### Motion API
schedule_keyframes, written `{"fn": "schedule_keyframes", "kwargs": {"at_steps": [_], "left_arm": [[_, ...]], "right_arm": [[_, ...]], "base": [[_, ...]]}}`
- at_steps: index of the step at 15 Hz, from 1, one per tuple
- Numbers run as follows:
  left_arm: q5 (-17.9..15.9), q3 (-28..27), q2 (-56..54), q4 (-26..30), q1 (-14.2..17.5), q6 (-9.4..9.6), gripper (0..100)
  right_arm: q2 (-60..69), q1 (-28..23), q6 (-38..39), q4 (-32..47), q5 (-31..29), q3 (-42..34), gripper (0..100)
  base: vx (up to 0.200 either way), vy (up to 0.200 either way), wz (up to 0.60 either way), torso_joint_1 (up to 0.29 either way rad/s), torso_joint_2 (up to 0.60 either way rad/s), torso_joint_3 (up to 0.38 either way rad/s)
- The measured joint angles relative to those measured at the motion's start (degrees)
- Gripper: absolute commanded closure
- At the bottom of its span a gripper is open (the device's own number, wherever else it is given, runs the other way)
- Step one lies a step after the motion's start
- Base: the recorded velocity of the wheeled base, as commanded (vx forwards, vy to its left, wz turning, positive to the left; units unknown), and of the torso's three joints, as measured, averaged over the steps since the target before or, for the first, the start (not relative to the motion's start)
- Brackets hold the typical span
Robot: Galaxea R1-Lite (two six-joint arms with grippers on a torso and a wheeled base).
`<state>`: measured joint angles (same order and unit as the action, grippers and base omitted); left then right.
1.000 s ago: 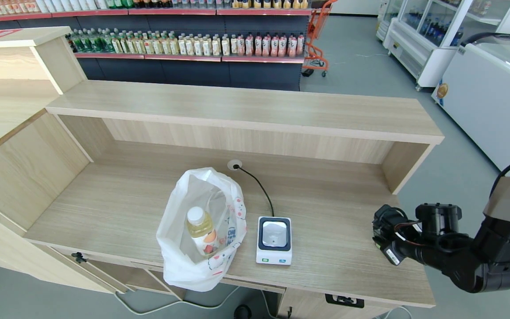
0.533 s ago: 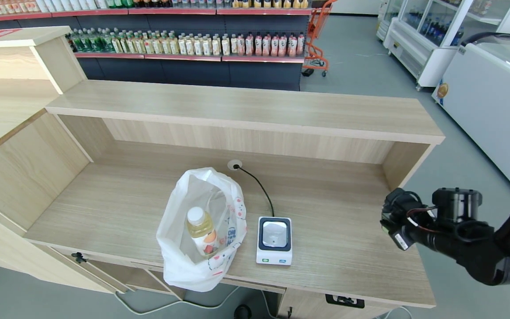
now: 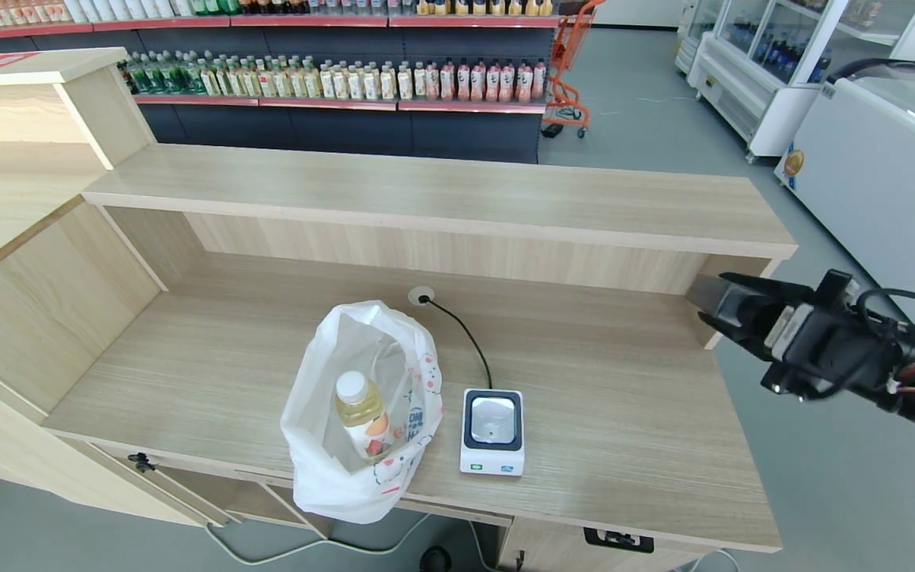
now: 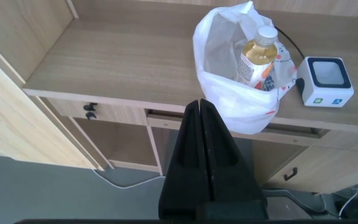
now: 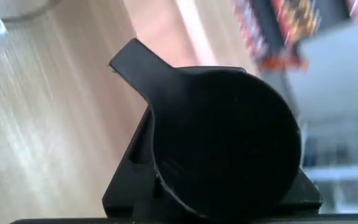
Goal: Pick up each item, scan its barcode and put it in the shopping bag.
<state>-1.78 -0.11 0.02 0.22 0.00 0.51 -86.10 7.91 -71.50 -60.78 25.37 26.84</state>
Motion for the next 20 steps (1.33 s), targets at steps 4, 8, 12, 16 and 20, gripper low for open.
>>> {"fn": "schedule_keyframes", "kwargs": {"at_steps": [4,8,12,16,20], "left_arm": [[0.0,0.0,0.0,0.0,0.0,0.00,100],[0.0,0.0,0.0,0.0,0.0,0.02,100],[0.0,0.0,0.0,0.0,0.0,0.02,100],[0.0,0.0,0.0,0.0,0.0,0.02,100],[0.0,0.0,0.0,0.0,0.0,0.02,100]], "right_arm": [[4.3,12.5,-32.0,-11.6,18.2,-0.7,100],[4.4,25.1,-46.3,-14.5,28.9,-0.9,100],[4.6,30.1,-50.6,-15.0,31.9,-0.9,100],[6.6,30.4,-51.3,-14.5,32.8,-0.9,100],[8.4,30.4,-52.4,-11.8,35.6,-1.2,100]], "base": [[0.000,0.000,0.00,0.000,0.00,0.000],[0.000,0.000,0.00,0.000,0.00,0.000],[0.000,0.000,0.00,0.000,0.00,0.000],[0.000,0.000,0.00,0.000,0.00,0.000],[0.000,0.000,0.00,0.000,0.00,0.000]]}}
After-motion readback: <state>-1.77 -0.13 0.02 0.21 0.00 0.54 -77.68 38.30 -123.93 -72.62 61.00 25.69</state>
